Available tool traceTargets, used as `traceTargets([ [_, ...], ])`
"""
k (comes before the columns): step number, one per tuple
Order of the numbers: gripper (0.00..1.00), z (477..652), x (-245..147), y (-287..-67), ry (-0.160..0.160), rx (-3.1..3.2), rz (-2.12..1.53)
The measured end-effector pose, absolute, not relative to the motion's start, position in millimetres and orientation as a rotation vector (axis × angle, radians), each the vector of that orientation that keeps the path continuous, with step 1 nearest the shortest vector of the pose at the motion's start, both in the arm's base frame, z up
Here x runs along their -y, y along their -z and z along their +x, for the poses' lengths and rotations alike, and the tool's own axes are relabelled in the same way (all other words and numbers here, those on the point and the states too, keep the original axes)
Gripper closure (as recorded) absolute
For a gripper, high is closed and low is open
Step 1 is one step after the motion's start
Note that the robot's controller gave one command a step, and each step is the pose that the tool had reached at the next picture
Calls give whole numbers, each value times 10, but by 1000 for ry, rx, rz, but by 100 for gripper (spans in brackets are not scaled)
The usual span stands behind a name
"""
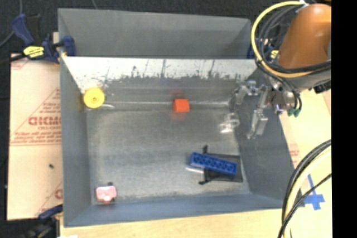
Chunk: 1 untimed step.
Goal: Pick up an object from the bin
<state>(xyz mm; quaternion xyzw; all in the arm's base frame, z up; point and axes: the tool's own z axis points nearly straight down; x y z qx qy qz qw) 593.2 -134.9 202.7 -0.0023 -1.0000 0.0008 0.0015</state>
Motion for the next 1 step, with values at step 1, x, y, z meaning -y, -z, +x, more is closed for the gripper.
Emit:
traceTargets([
  [1, 0, 5944, 1343, -2077, -5, 3146, -1],
])
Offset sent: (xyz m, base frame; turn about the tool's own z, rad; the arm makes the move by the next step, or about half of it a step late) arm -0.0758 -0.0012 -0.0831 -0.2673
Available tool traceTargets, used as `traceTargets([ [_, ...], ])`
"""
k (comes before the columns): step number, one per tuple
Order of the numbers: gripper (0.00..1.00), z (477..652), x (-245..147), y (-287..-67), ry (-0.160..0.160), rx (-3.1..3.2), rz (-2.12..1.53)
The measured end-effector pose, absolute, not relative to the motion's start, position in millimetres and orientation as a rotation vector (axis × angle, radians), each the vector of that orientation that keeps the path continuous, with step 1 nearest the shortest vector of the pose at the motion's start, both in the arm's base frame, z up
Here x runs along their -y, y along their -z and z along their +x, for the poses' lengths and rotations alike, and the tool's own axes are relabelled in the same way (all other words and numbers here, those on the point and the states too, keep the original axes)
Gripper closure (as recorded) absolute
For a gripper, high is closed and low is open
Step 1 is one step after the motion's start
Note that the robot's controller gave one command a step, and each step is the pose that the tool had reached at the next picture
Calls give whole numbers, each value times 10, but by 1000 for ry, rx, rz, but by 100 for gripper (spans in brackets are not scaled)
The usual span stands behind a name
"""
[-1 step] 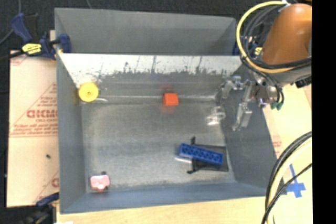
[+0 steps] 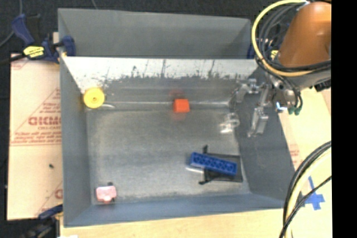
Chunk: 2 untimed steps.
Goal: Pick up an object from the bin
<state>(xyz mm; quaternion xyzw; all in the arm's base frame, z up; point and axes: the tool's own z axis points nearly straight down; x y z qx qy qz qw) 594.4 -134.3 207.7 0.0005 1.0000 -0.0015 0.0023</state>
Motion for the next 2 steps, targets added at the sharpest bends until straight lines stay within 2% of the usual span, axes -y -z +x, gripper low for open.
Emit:
traceTargets([
  [1, 0, 5307, 1362, -1348, 5, -3122, -345],
  [2, 0, 5461, 1427, -1163, 8, -3110, -396],
])
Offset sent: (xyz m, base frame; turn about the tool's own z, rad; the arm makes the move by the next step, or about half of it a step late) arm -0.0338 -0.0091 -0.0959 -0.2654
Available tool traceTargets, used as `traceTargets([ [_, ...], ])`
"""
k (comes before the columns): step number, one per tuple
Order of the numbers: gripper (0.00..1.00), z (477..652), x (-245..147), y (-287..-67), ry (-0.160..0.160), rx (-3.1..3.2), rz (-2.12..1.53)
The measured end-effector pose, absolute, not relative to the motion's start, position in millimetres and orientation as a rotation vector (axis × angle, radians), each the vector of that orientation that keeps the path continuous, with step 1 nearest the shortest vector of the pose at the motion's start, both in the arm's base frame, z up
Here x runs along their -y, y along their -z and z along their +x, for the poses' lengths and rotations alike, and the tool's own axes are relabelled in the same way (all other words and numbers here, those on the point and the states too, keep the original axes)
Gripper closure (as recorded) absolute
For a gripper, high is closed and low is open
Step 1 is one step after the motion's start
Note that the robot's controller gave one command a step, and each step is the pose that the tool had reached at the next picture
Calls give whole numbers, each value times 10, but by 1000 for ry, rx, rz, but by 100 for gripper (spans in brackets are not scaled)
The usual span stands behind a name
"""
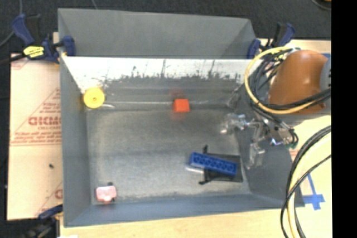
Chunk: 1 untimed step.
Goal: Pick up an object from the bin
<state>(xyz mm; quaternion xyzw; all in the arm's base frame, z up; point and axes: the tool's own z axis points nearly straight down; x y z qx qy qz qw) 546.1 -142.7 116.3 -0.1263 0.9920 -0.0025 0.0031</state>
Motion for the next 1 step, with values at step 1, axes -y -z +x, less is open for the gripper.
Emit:
traceTargets([
  [1, 0, 4985, 1187, -695, 6, -3070, -657],
])
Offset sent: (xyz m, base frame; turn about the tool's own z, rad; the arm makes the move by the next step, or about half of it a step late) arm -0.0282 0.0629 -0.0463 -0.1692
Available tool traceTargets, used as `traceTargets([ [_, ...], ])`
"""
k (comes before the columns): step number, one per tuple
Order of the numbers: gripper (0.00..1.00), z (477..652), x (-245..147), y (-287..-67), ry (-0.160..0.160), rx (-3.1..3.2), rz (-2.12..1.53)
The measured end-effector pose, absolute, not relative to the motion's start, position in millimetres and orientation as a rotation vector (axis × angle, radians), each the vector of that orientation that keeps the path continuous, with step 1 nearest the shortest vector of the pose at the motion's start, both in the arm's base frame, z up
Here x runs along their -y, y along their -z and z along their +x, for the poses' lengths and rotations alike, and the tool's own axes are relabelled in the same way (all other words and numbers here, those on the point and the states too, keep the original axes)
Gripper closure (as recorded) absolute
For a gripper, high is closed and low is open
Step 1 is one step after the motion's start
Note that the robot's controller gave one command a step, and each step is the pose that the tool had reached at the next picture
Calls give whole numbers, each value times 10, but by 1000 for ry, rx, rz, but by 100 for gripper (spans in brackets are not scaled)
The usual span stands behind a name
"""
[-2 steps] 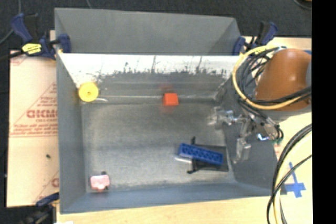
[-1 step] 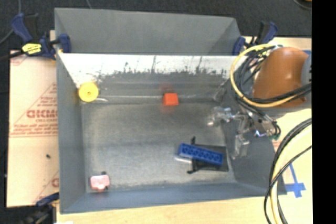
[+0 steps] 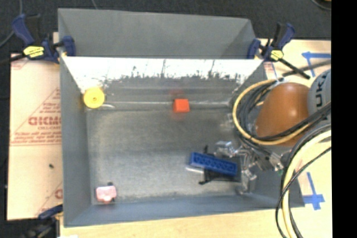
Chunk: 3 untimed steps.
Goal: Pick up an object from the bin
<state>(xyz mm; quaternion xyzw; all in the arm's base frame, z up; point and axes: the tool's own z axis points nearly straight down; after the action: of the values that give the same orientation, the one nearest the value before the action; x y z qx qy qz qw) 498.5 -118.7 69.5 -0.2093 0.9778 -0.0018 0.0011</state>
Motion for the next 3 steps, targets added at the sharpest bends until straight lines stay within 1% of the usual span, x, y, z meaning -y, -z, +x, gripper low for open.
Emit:
traceTargets([
  [1, 100, 5195, 808, -711, 13, -3058, -662],
  [2, 100, 5195, 810, -711, 14, -3057, -665],
  [3, 100, 5056, 638, -1884, 15, -3036, -750],
])
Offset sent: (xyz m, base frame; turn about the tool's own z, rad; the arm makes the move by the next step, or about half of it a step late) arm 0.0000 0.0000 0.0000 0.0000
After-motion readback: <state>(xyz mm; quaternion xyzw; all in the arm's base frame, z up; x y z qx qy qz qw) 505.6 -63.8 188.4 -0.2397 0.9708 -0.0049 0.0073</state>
